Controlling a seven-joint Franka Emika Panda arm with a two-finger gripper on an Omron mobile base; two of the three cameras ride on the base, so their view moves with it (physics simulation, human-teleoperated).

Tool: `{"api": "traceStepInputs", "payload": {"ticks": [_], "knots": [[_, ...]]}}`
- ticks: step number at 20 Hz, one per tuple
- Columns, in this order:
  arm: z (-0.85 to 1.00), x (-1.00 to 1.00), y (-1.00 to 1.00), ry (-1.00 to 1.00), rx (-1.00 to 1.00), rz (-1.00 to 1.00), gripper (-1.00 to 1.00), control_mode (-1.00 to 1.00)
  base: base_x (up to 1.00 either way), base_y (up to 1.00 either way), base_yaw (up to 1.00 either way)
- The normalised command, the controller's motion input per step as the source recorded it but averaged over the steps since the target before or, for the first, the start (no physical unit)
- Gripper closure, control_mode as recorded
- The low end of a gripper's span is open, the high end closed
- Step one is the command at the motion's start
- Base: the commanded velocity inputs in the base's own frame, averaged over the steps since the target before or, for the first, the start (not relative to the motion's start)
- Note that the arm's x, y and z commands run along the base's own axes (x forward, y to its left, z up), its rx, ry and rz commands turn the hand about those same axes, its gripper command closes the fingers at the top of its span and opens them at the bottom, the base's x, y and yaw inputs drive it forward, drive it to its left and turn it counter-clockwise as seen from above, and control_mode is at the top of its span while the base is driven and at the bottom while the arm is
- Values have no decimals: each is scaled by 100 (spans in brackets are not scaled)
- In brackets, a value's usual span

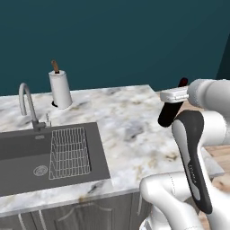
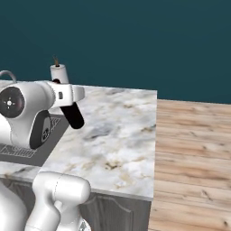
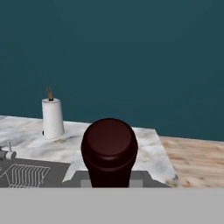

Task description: Move the drinks to the dining counter.

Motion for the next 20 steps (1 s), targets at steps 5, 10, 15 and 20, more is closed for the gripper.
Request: {"api": "traceStepInputs", "payload": {"ticks": [5,10,15,20], "knots": [[-18,38,0,0,0,2,100,-100,0,0,0],[-27,43,0,-3,0,3,100,-100,0,0,0],[-21,50,0,-1,0,1,100,-100,0,0,0],[-11,44,-2,0,0,0,100,-100,0,0,0]]}}
